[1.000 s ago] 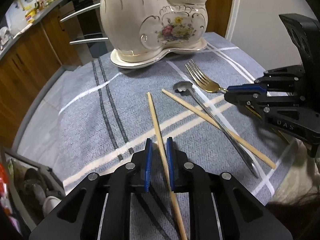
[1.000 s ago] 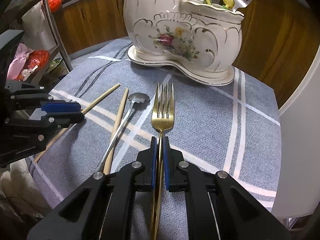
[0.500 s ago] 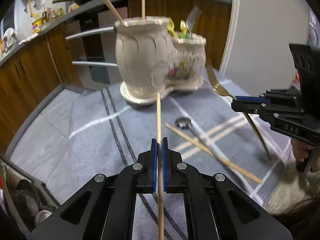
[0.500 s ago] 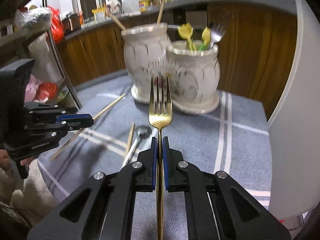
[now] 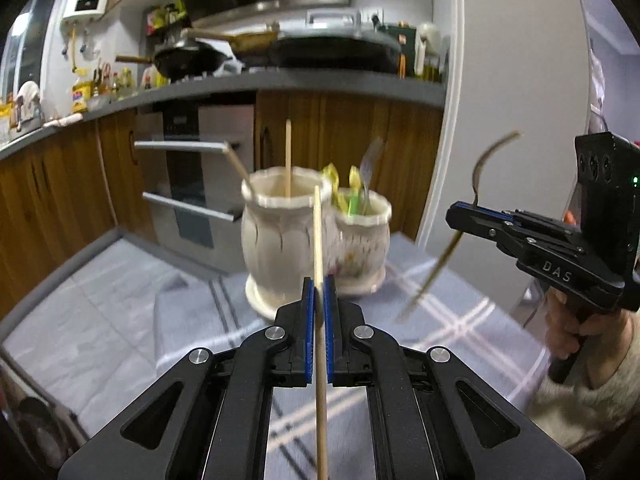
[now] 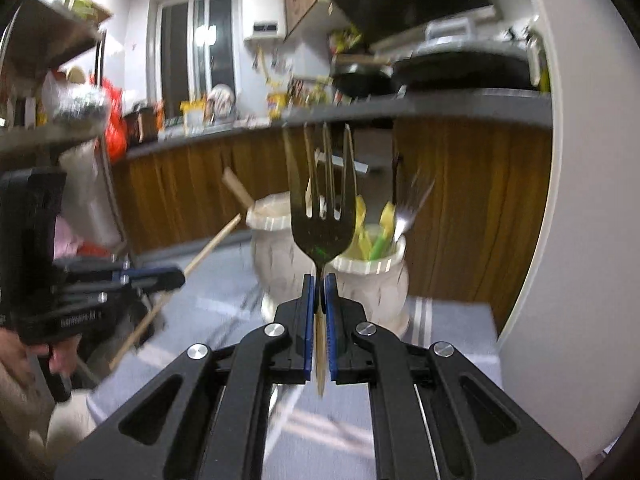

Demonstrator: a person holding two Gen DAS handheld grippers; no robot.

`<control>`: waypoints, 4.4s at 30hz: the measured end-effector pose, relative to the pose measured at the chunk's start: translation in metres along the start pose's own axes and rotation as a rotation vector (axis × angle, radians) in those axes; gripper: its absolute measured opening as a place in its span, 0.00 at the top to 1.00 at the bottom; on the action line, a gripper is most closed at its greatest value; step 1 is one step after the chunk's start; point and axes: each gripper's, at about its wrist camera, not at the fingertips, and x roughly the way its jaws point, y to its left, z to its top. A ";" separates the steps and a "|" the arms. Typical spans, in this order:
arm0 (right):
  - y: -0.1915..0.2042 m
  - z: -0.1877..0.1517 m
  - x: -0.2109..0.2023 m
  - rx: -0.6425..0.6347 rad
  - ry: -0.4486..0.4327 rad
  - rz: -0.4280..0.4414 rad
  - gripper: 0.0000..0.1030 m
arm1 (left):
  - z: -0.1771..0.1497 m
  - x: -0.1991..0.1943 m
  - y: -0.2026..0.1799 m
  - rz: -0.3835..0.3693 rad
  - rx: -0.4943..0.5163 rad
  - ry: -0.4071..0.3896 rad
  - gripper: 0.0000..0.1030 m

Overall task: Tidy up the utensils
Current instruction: 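Lower the chopstick into the tall cup while the right tool lowers the gold fork into the short cup, then open both tools to release the chopstick and the gold fork, then grasp the silver spoon with the right tool while the left tool returns to the table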

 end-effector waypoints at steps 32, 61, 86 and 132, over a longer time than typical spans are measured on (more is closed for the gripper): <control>-0.039 0.072 0.068 0.129 -0.149 -0.111 0.95 | 0.110 0.106 0.007 0.176 -0.041 -0.383 0.95; -0.063 0.030 0.087 0.205 -0.018 -0.152 0.91 | 0.032 0.070 0.013 0.139 -0.038 -0.183 0.66; -0.055 -0.004 0.015 0.200 0.009 -0.101 0.05 | 0.019 0.010 0.003 0.184 -0.059 -0.217 0.05; 0.020 -0.087 0.051 0.018 0.396 0.018 0.26 | -0.079 0.017 0.020 0.203 -0.093 0.162 0.05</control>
